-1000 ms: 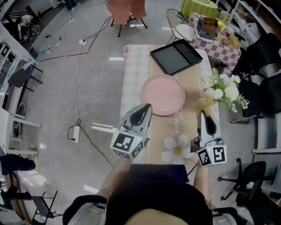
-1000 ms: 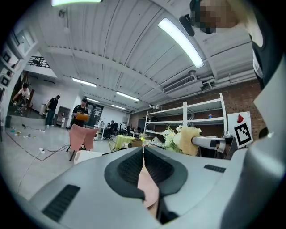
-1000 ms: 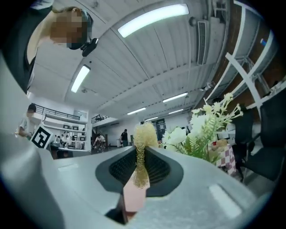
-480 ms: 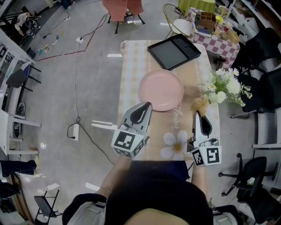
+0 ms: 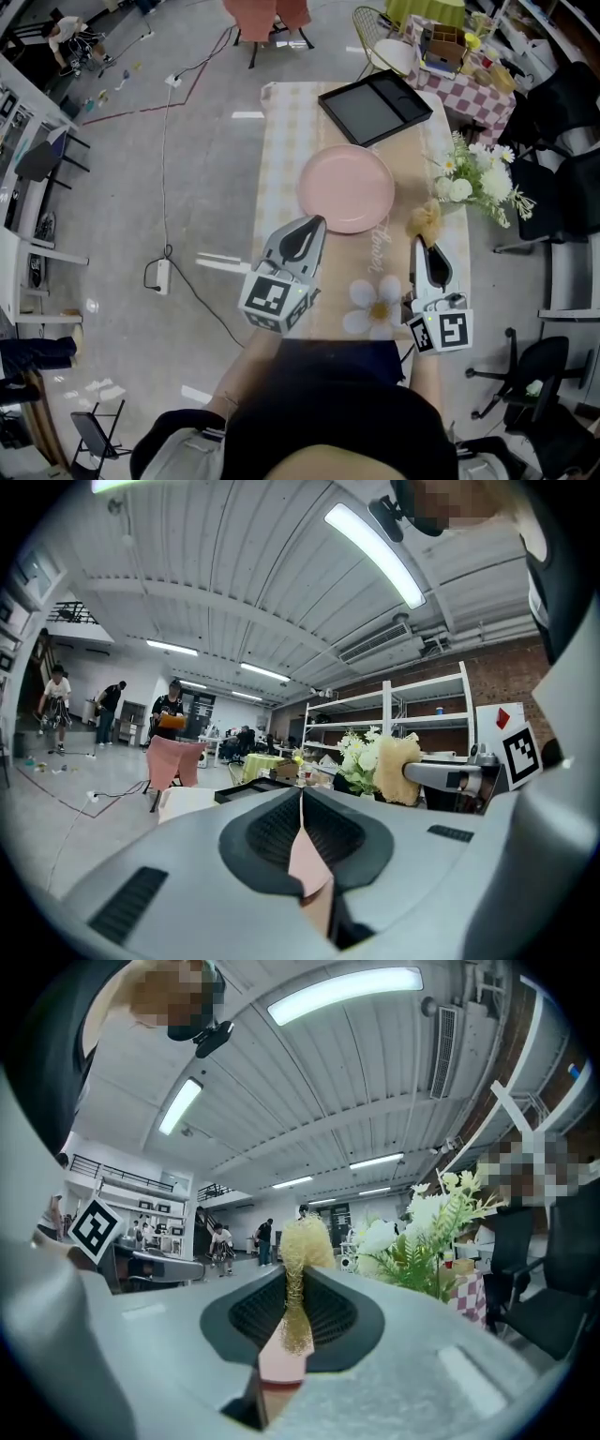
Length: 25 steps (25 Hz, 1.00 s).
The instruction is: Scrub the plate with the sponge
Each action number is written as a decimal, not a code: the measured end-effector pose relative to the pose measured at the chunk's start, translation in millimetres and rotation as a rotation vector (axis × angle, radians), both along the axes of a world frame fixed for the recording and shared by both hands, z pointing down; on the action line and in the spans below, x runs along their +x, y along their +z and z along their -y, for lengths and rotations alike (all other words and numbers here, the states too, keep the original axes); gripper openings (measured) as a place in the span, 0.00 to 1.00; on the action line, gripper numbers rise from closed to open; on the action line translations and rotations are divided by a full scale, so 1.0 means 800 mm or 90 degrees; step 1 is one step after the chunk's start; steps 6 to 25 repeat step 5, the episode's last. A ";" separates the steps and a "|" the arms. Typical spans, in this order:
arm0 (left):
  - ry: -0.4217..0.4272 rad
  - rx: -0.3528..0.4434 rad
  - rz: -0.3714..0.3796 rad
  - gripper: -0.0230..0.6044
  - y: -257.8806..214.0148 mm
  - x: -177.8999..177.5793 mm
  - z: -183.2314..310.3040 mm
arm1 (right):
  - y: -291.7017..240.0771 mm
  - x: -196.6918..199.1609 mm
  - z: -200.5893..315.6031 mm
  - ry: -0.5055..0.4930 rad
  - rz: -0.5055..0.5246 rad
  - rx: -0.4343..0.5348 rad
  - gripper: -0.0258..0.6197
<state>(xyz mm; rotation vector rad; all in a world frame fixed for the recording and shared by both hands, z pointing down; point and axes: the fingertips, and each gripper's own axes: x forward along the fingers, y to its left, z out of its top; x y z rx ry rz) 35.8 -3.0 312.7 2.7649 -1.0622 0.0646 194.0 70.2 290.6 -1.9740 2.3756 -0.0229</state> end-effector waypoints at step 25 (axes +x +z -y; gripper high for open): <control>0.011 -0.005 0.009 0.06 0.005 0.003 -0.003 | 0.004 -0.006 -0.002 -0.008 -0.006 -0.011 0.11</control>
